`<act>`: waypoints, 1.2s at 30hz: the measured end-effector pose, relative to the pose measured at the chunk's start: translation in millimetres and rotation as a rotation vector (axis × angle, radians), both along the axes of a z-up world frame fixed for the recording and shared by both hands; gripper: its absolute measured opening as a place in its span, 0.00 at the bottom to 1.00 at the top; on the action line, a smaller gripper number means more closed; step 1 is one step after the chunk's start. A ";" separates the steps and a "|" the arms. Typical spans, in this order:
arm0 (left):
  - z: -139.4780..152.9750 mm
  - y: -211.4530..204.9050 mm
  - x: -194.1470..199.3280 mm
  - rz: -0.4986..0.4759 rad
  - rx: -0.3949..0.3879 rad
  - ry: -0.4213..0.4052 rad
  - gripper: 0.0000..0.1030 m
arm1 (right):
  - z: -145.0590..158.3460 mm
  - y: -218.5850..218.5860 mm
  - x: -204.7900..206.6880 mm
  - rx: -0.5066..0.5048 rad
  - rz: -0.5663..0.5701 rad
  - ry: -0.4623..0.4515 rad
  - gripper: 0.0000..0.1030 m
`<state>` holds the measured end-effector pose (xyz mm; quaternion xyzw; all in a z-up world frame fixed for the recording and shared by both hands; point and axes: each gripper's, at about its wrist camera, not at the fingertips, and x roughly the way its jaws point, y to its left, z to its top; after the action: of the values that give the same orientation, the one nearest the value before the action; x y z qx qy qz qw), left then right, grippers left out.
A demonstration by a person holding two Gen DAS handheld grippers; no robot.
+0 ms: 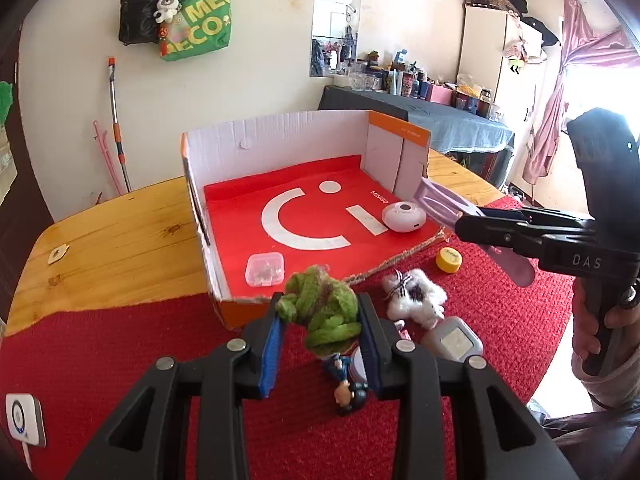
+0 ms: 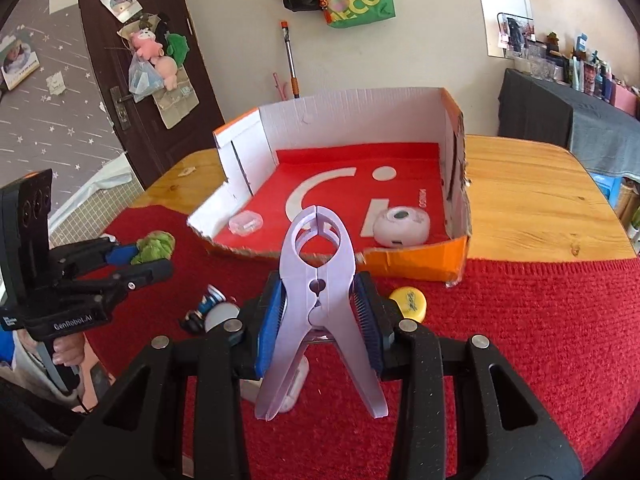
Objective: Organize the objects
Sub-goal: 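Lower both held items onto the red mat inside the box and open both tools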
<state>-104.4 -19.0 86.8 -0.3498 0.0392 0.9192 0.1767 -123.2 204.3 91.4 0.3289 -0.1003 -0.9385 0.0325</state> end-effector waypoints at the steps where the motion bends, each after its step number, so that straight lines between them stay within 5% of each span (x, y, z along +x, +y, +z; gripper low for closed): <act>1: 2.2 2.2 -7.0 -0.014 -0.003 -0.008 0.35 | 3.8 -0.1 -8.1 -0.016 0.009 0.004 0.34; 15: -13.9 24.0 -88.3 -0.192 -0.009 -0.214 0.35 | -20.4 0.8 -109.7 -0.031 -0.030 -0.090 0.34; 36: -45.9 35.5 -123.2 -0.259 -0.076 -0.368 0.35 | -50.9 3.4 -140.8 0.051 -0.002 -0.253 0.34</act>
<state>-227.6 16.5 41.0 -0.5099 0.0854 0.8075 0.2841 -264.0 207.6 40.5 0.4454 -0.0802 -0.8917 0.0102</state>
